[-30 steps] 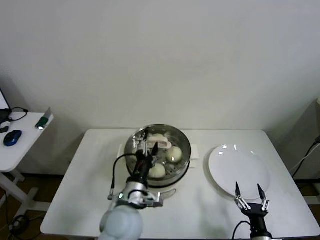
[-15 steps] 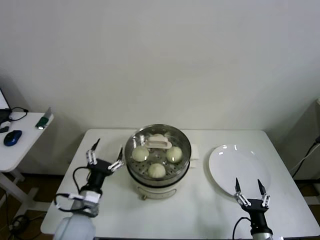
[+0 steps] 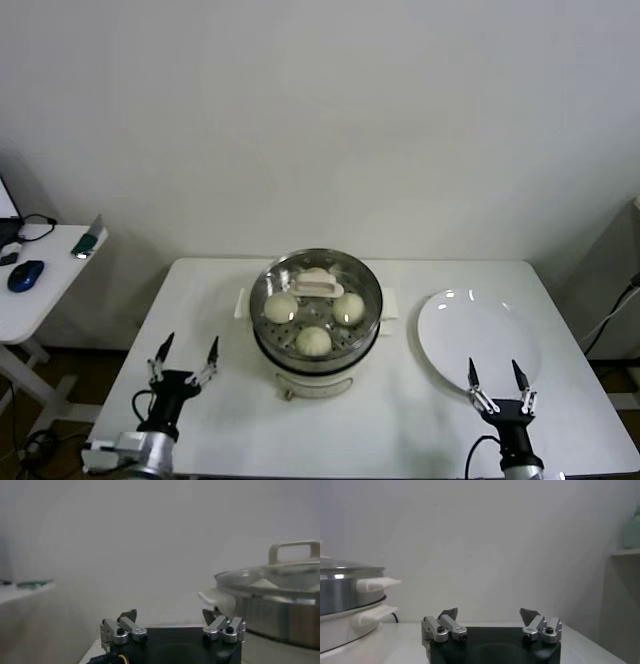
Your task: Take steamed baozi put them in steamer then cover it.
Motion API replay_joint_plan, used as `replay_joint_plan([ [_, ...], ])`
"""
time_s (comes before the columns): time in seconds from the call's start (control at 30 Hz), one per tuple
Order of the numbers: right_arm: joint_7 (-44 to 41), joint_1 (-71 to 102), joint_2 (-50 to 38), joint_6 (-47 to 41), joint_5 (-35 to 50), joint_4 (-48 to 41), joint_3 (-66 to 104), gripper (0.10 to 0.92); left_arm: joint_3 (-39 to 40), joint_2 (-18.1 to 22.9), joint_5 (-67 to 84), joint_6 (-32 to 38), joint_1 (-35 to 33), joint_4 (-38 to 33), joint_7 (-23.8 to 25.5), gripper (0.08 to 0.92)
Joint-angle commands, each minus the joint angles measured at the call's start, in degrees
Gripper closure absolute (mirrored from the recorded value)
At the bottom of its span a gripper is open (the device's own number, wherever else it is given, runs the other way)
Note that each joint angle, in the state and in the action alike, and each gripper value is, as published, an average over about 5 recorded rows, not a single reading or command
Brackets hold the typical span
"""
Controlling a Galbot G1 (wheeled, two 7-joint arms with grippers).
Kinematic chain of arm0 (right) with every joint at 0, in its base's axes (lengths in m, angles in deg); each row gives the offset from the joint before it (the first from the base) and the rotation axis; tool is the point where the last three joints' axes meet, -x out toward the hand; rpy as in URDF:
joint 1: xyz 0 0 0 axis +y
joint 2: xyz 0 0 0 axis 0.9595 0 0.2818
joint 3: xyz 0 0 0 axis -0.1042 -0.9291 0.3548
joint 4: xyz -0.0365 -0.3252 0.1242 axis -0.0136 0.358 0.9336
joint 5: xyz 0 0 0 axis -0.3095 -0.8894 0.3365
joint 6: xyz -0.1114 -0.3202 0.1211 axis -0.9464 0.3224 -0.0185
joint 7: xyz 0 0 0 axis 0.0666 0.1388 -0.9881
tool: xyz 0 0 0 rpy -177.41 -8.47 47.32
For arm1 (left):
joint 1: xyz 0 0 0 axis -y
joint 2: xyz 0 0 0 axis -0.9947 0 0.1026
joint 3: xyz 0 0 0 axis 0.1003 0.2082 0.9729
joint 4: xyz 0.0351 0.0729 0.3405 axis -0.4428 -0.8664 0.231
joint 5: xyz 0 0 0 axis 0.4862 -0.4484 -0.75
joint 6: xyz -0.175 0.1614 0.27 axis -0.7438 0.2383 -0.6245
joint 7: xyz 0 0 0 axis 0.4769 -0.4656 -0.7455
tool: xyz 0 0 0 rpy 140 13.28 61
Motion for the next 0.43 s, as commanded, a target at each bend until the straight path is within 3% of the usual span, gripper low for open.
replay_joint_plan([
  [0.03,-0.19,0.06,-0.28,0.20,0.90,-0.64,0.00,0.203,-0.67,0.36,8.58,7.72,-2.86,6.25,0.48,0.177],
  [0.43,-0.28,0.14,-0.23,0.12,1.12,-0.45,-0.02,0.203,-0.76,-0.02,8.38,7.82,-2.69,5.23,1.50,0.177],
])
